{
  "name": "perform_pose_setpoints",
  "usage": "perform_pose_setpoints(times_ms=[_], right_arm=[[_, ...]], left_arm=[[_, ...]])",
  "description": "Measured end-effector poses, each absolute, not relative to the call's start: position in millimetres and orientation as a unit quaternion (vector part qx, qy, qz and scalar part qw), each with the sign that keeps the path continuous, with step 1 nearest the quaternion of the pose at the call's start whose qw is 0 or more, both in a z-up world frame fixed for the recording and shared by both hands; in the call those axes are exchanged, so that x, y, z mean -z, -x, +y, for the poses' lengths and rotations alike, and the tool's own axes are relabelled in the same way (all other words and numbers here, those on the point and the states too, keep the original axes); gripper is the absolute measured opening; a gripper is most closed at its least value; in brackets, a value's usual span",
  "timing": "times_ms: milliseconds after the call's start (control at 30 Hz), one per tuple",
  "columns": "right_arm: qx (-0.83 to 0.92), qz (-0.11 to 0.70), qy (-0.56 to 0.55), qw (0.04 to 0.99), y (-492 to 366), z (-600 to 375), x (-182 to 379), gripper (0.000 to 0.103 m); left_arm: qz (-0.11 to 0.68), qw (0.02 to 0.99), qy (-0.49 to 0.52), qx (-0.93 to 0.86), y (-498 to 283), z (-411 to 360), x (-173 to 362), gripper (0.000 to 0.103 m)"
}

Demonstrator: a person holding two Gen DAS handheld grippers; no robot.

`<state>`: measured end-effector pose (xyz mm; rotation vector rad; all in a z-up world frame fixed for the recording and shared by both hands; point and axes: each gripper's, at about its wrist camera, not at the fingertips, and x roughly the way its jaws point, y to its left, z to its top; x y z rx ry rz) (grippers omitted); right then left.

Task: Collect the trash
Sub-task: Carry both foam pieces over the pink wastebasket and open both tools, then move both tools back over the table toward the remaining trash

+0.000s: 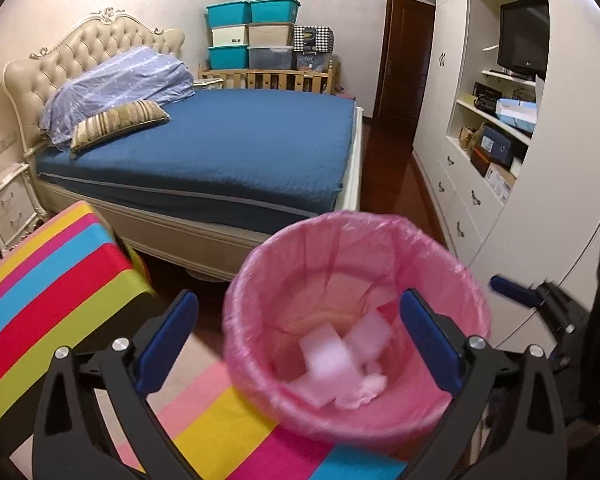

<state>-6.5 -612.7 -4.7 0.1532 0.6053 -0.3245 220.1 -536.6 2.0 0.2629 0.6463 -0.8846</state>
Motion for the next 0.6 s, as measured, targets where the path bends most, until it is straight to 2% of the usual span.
perform_pose_setpoints(times_ms=[267,600], right_arm=[[0.143,0.296,-0.071,0.942,17.1,-584.6,-13.7,0.085],[0.103,0.29,-0.065,0.949,10.6,-522.6,-32.0,0.085]], left_arm=[[0.293,0.856,-0.154,0.398,-190.3,-478.0,15.9,0.098],[0.293,0.875,-0.127,0.364,-169.1,-380.5,14.8,0.098]])
